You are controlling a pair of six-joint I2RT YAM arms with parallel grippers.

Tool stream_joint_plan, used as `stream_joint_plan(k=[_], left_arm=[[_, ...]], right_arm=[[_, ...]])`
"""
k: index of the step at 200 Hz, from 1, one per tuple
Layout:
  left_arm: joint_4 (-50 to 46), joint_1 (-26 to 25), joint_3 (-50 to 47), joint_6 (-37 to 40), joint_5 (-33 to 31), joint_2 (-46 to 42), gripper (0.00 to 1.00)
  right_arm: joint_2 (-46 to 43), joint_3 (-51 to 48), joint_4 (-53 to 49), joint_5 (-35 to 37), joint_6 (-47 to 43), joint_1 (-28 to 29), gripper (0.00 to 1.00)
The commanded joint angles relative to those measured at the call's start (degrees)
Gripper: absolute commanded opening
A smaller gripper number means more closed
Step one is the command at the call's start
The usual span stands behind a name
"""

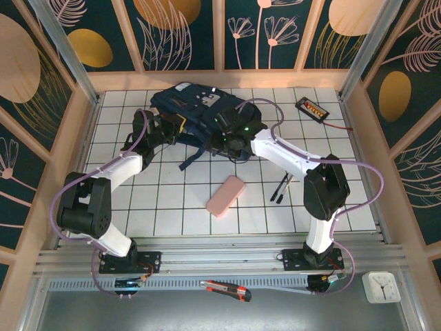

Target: Pack the student bag

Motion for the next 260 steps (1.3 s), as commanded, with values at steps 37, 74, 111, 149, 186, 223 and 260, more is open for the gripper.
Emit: stream_joint_plan(k=[37,74,111,149,186,223,260], left_arm=[[1.07,-1.13,3.19,-7.36,-2.57,-4.52,0.00],[0.62,-1.88,3.06,-7.39,-2.95,-4.65,0.00],[-0.16,-2.24,2.82,-7.18,-3.60,-5.02,0.00],[-0.09,-2.36,2.36,-7.48,-4.94,-5.28,0.00],[0.89,-2.67,3.28,-8.24,-5.26,-4.08,0.00],[0.36,-3.26,4.26,-8.07,-5.17,-3.66,0.00],[0.39,-3.86,3.88,-8.51,-5.08,-3.99,0.00]], right_arm=[[-1.70,5.64,-11.76,11.00,2.67,4.79,0.60],[-0.29,5.50,-10.50,10.76,3.93,4.85,0.59],[0.94,6.49,-12.01,12.54,4.79,5.05,0.57],[1.34,18.30,-22.58,21.28,4.24,8.37,0.57],[-3.05,13.92,-23.84,20.77,8.01,9.36,0.58],[-5.15,5.75,-17.73,18.51,8.96,7.68,0.59],[-2.54,4.68,-12.49,16.59,8.13,6.61,0.59]])
